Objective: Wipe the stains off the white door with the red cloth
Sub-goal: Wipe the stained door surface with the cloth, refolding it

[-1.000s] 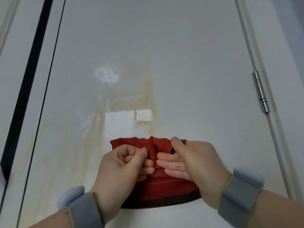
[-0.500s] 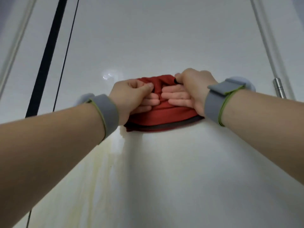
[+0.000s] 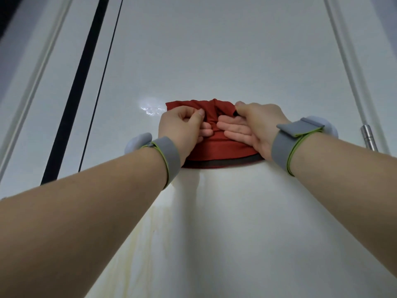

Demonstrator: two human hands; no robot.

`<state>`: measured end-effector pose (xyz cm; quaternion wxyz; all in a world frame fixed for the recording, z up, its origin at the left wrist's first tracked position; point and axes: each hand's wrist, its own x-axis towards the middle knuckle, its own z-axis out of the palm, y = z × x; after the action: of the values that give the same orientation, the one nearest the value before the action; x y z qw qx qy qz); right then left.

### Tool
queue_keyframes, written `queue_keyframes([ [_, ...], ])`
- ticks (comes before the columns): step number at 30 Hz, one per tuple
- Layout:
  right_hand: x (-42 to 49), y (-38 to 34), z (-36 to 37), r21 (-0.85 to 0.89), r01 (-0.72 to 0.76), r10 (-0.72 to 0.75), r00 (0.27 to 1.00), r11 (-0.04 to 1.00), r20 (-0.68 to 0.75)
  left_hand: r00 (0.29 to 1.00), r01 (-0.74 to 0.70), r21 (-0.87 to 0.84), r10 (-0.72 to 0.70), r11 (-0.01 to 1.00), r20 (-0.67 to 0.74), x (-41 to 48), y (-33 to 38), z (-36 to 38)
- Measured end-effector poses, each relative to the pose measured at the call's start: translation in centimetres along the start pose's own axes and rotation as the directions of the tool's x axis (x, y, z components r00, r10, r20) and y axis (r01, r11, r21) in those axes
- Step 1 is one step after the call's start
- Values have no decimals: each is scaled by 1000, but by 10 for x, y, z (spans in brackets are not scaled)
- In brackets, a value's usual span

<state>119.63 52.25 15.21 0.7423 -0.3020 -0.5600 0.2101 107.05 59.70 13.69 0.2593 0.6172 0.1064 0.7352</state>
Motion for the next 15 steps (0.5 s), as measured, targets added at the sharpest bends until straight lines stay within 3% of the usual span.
queue_keyframes([
  [7, -18, 14, -5, 2, -68, 68, 997, 998, 23, 997, 4, 41, -1, 999, -76, -32, -13, -4],
  [10, -30, 24, -11, 43, -108, 106, 994, 993, 27, 991, -70, 197, 91, 978, -101, -49, -22, -3],
  [12, -37, 28, -14, 68, -124, 123, 992, 990, 23, 981, -165, 386, 190, 908, -28, -59, -23, -3],
  [15, -42, 28, -16, 68, -135, 134, 991, 989, 19, 921, -375, 621, 353, 688, 165, -65, -24, -10],
])
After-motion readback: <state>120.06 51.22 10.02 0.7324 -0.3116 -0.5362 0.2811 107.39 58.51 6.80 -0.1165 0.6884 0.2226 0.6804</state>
